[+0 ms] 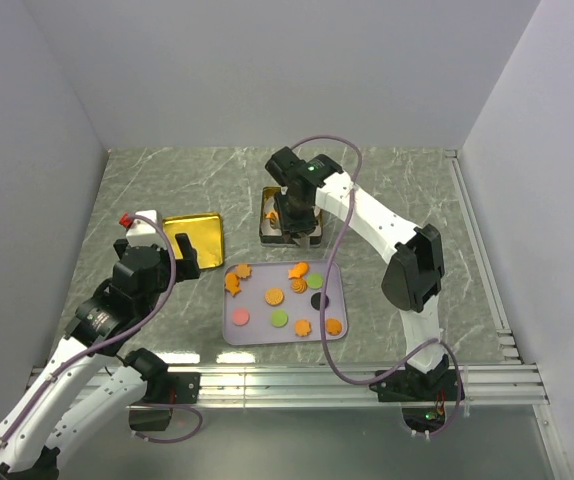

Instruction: Pack the cookies

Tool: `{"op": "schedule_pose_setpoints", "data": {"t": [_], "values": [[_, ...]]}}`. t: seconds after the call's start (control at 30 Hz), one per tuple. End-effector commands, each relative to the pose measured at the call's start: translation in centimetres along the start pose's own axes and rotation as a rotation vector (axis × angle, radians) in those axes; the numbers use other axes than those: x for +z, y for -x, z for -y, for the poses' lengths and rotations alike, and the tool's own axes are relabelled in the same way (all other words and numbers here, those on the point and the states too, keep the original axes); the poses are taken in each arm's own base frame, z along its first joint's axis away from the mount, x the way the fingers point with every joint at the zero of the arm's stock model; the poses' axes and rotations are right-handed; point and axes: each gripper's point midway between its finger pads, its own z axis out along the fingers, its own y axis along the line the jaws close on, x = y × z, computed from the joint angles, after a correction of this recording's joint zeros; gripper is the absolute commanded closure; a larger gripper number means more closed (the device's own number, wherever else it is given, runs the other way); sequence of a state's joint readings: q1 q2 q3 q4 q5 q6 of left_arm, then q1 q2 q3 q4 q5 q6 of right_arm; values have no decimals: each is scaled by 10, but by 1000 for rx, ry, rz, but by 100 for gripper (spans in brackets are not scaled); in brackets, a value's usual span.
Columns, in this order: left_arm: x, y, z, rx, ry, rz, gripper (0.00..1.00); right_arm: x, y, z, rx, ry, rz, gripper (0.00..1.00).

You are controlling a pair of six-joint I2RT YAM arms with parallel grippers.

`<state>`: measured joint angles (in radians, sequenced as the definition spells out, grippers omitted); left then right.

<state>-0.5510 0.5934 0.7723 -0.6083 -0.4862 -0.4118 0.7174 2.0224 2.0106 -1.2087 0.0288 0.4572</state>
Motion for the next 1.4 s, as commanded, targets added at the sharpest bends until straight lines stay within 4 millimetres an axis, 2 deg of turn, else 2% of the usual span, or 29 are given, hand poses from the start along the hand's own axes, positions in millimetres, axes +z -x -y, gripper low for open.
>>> {"op": "schedule_pose_setpoints", "data": {"t": [0.0,0.13,0.33,0.8,0.83,1.1,1.37], "values": [[0,7,5,-3,-25,27,1,-1,17,-8,-21,38,62,82],[1,6,5,-2,-23,18,1,9,16,-2,-20,22,53,82],[2,4,6,0,-21,13,1,14,13,0,-23,20,47,71],[3,2,6,2,-18,2,1,10,13,6,-9,-6,51,54],[4,1,6,4,-19,0,1,9,13,6,-8,-5,54,51],[3,2,6,3,-21,3,1,0,12,6,16,-1,60,50],[2,3,5,-3,-18,9,1,-37,13,6,20,27,111,51]]}}
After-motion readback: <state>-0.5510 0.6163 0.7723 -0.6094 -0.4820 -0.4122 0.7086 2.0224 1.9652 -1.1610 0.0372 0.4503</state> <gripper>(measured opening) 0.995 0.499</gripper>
